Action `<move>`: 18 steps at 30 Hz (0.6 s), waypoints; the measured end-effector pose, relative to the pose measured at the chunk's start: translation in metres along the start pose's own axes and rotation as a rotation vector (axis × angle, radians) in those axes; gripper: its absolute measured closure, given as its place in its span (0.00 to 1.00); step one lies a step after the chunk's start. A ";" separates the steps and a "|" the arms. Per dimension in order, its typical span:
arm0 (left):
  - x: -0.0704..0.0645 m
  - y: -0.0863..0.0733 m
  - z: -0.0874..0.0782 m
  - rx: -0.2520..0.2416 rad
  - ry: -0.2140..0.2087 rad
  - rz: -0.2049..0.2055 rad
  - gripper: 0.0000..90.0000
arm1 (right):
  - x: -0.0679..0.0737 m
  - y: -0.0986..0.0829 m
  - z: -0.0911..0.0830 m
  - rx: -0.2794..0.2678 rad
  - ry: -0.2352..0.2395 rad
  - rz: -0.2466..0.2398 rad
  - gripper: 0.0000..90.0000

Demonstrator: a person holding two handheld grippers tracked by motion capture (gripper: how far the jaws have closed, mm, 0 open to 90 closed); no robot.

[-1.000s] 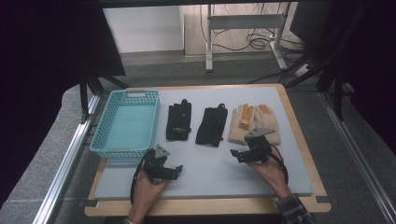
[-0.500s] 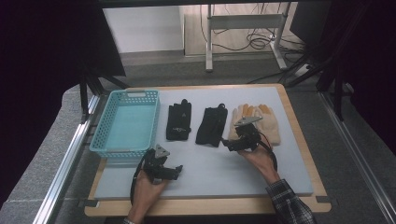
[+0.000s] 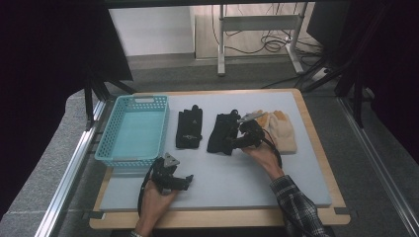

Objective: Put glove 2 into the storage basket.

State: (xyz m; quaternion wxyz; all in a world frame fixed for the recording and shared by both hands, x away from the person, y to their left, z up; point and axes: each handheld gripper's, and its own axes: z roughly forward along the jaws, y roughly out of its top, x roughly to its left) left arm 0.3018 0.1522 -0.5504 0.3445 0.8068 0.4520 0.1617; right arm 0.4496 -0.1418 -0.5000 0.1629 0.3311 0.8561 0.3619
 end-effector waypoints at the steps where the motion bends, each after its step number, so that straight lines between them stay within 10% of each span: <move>1: 0.000 0.000 0.000 0.000 0.000 0.000 0.06 | 0.000 0.000 0.000 0.000 0.000 0.000 0.21; 18: 0.000 0.000 0.000 -0.001 0.000 -0.001 0.06 | -0.005 0.020 0.057 0.084 -0.038 0.020 0.31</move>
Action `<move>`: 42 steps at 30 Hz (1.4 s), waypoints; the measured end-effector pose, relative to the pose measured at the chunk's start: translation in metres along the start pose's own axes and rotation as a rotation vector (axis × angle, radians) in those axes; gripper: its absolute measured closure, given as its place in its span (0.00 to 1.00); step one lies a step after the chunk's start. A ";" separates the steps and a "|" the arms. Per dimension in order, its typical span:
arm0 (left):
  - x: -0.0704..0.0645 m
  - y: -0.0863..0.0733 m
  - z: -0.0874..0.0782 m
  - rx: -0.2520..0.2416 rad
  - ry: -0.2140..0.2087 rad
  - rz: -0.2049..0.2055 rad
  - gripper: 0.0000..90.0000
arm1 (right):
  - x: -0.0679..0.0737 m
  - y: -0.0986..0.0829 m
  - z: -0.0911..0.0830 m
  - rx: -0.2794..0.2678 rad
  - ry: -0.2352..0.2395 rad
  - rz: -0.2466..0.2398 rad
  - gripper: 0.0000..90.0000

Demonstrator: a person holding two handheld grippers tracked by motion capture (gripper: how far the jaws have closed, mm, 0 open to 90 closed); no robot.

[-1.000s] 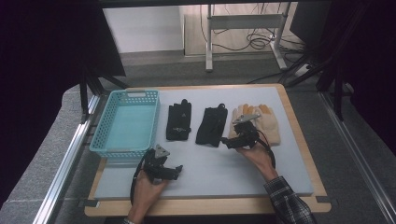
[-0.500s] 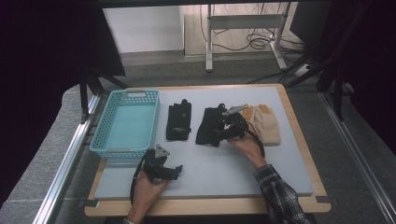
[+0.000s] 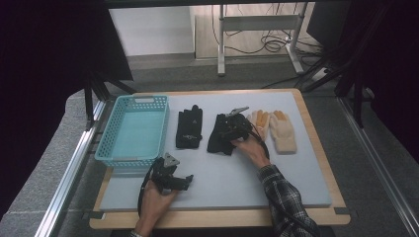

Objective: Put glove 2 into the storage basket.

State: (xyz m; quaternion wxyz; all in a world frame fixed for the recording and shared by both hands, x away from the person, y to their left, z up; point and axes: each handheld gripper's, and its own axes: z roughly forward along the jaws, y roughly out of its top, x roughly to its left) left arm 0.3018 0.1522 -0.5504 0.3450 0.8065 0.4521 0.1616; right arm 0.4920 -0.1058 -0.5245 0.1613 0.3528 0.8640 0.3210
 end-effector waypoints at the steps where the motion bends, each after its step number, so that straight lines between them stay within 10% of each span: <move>1: 0.000 0.000 0.000 0.000 0.000 0.001 0.06 | 0.001 0.001 0.001 0.005 0.008 -0.001 0.38; 10: 0.000 0.000 0.000 0.005 0.001 0.006 0.06 | 0.001 0.001 -0.005 0.010 0.084 0.033 0.90; 19: 0.000 0.000 0.000 0.008 0.001 0.008 0.06 | 0.006 0.007 -0.040 -0.040 0.136 0.024 0.91; 34: 0.000 0.000 0.000 -0.003 0.003 -0.002 0.06 | 0.067 -0.025 -0.107 -0.064 0.235 -0.021 0.89; 42: 0.000 0.000 0.000 -0.002 0.003 -0.001 0.06 | 0.077 -0.058 -0.106 -0.092 0.184 -0.031 0.60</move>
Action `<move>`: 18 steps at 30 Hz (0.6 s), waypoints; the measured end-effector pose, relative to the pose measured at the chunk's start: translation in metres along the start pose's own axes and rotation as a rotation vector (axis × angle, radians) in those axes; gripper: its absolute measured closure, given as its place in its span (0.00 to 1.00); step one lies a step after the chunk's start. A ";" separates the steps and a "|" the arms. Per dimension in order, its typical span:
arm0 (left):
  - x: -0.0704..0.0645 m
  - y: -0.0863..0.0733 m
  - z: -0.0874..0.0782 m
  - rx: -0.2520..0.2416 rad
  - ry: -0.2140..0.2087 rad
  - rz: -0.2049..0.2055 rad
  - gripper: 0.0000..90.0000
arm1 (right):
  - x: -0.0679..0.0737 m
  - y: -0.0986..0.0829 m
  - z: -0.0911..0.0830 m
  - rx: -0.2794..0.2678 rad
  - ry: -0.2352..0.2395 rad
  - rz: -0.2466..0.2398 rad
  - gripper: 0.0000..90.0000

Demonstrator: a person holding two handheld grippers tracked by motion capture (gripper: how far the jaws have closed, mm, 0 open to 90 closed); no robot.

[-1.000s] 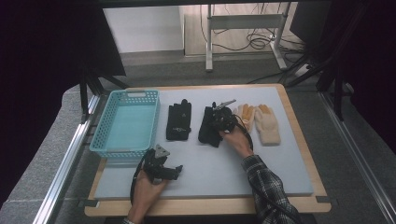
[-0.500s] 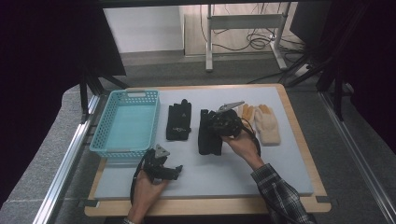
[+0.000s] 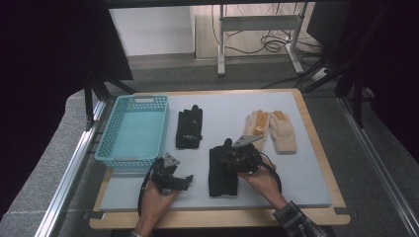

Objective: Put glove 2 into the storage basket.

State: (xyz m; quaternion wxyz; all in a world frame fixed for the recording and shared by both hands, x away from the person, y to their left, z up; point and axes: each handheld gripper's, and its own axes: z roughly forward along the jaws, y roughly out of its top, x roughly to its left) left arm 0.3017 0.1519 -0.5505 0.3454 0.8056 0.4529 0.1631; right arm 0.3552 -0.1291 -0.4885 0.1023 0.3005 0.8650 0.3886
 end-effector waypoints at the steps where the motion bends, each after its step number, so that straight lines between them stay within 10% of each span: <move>1: 0.000 0.000 0.000 0.001 -0.001 0.000 0.06 | -0.004 0.001 -0.002 -0.009 -0.002 0.007 0.57; 13: 0.000 0.000 0.000 0.004 -0.001 0.002 0.06 | -0.029 0.024 0.022 -0.036 0.046 -0.019 0.43; 18: 0.000 0.000 0.000 0.005 -0.002 0.003 0.06 | -0.029 0.046 0.044 -0.001 0.043 -0.055 0.54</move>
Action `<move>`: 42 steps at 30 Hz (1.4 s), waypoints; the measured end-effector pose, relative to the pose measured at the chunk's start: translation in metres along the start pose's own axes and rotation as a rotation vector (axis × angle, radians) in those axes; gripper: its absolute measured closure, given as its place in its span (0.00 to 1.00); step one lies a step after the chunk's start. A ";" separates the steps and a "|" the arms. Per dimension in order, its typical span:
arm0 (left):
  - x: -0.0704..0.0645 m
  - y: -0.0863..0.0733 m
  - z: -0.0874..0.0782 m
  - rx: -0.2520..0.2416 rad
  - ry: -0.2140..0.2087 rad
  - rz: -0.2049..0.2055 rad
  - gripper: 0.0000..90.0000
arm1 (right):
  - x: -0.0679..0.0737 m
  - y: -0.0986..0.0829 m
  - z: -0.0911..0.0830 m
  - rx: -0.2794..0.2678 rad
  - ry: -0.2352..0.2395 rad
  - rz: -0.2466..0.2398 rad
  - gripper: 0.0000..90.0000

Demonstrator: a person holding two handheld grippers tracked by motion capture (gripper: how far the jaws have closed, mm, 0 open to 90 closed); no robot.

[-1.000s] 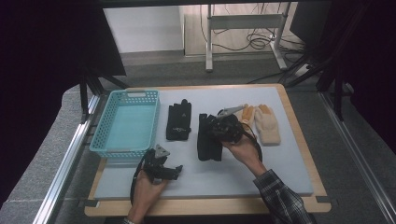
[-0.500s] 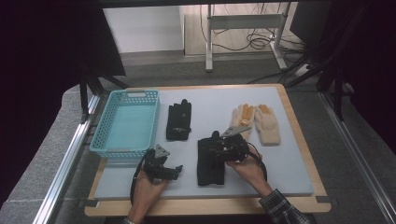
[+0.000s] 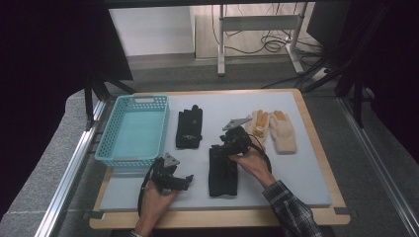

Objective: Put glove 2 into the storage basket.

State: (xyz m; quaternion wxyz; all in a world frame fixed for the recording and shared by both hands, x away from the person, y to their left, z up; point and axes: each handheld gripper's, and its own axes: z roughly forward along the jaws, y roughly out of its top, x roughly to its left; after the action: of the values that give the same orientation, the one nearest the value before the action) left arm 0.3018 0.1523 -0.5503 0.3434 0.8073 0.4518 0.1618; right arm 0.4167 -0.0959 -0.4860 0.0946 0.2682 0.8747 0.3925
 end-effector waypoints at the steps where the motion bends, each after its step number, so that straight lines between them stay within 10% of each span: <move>1: 0.000 0.000 0.000 0.000 0.000 0.000 0.06 | 0.000 0.004 0.004 0.008 0.000 -0.002 0.57; 9: 0.000 0.000 0.000 -0.001 -0.001 0.000 0.06 | -0.008 0.025 0.034 0.019 0.028 -0.014 0.63; 34: 0.000 0.000 0.000 -0.006 -0.001 -0.005 0.06 | -0.029 0.063 0.125 0.068 0.003 0.020 0.37; 42: 0.000 0.000 0.000 -0.002 -0.001 0.000 0.06 | -0.029 0.061 0.129 0.086 0.012 0.006 0.54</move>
State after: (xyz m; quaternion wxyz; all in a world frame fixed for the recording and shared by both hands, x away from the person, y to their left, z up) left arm 0.3016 0.1523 -0.5504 0.3444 0.8070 0.4517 0.1618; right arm 0.5138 0.0035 -0.5294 0.0767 0.2721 0.8906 0.3563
